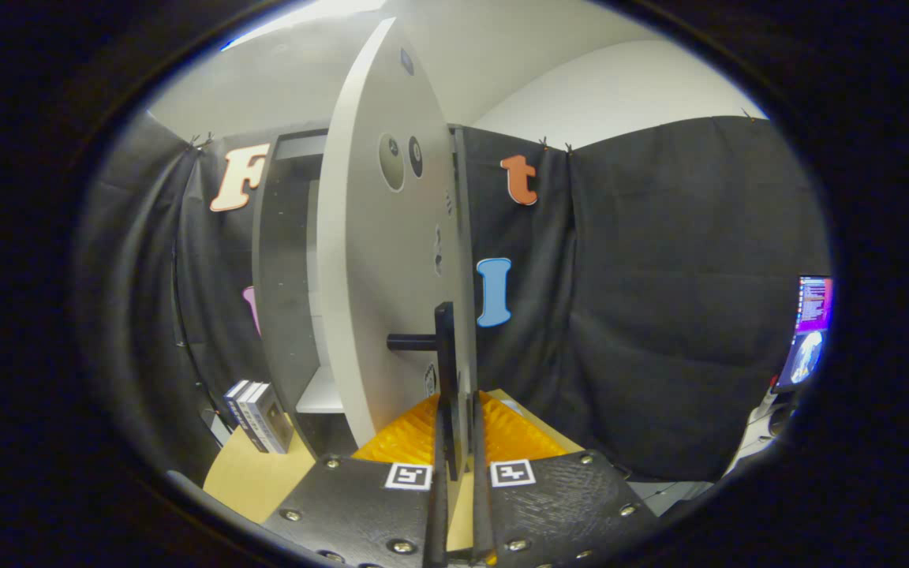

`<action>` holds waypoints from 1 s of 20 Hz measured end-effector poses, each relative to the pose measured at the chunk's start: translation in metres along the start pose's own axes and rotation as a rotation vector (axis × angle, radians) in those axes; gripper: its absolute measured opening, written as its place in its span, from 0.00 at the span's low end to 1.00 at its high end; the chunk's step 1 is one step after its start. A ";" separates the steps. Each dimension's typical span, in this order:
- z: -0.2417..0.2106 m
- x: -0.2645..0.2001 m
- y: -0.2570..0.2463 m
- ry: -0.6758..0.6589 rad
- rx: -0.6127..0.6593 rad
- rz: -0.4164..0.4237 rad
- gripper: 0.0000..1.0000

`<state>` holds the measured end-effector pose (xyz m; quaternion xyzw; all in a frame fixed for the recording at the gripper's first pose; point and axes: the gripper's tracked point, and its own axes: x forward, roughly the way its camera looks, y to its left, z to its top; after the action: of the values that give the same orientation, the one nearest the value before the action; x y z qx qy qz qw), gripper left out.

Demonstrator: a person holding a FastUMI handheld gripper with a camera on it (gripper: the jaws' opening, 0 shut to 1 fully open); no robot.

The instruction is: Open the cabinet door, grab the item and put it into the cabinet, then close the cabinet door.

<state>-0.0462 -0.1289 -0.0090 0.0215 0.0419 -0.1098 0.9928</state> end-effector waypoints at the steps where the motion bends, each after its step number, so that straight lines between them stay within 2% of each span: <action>1: 0.000 0.002 -0.011 0.004 0.004 -0.005 0.13; 5: -0.010 0.006 -0.057 0.011 -0.068 0.024 0.10; 13: 0.001 0.030 -0.110 0.009 -0.024 0.193 0.10; 20: 0.003 0.041 -0.123 -0.016 -0.036 0.297 0.10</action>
<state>-0.0327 -0.2576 -0.0139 0.0086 0.0320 0.0392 0.9987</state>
